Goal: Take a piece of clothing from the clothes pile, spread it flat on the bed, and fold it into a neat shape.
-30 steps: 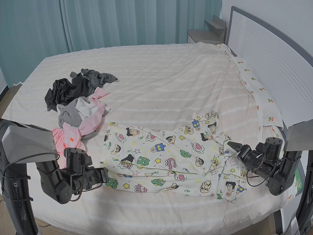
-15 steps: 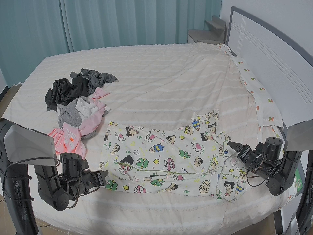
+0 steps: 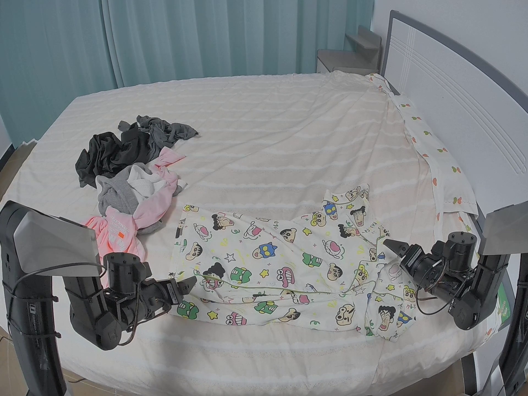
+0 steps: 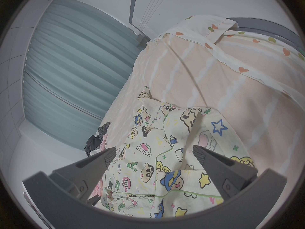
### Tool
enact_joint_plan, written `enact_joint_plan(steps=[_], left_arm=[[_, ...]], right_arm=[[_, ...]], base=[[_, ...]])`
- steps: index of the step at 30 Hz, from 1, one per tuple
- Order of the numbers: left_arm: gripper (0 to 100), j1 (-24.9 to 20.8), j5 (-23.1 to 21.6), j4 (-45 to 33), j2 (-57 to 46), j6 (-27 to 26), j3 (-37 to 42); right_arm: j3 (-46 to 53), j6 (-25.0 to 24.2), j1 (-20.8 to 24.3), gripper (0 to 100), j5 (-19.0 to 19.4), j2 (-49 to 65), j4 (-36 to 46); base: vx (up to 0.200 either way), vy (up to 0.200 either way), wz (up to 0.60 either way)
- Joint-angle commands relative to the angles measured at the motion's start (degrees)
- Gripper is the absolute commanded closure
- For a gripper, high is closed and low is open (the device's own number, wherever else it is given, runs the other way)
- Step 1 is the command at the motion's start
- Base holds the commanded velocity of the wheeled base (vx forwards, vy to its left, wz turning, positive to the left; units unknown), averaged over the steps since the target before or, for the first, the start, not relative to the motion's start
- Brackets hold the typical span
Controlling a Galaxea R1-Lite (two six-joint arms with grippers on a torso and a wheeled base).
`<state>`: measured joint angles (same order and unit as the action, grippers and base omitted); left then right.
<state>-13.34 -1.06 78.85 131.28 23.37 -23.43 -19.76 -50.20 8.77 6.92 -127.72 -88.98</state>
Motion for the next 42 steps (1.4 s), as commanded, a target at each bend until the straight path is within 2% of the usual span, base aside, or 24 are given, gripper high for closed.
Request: enact_joint_plan(steps=[1, 7, 14, 15, 29, 42], left_arm=[[0, 0.59, -0.61, -2.12, 2.58, -0.17, -4.43], [0, 0.33, -5.27, -3.53, 2.58, -0.17, -5.93], [0, 0.07, -5.36, -3.53, 2.58, -0.17, -6.19], [100, 0.07, -5.36, -3.53, 2.58, -0.17, -6.1], [100, 0.77, -5.36, -3.26, 2.49, -0.08, -5.66], [100, 4.99, -5.27, -3.53, -1.55, -0.08, -3.38]], right_arm=[[-0.01, 0.02, 0.02, 0, 0.02, -0.07, -0.76], [-0.01, 0.02, 0.02, 0, 0.02, -0.07, -0.76], [-0.01, 0.02, 0.02, 0, 0.02, -0.07, -0.76], [-0.01, 0.02, 0.02, 0, -0.07, -0.07, -0.76], [-0.01, 0.02, 0.02, 0, -0.07, -0.07, -0.76], [0.07, 0.02, 0.02, 0, -0.07, -0.07, -0.76]], base=[[0.0, 0.0, 0.0], [0.0, 0.0, 0.0], [0.0, 0.0, 0.0], [0.0, 0.0, 0.0], [0.0, 0.0, 0.0], [0.0, 0.0, 0.0]])
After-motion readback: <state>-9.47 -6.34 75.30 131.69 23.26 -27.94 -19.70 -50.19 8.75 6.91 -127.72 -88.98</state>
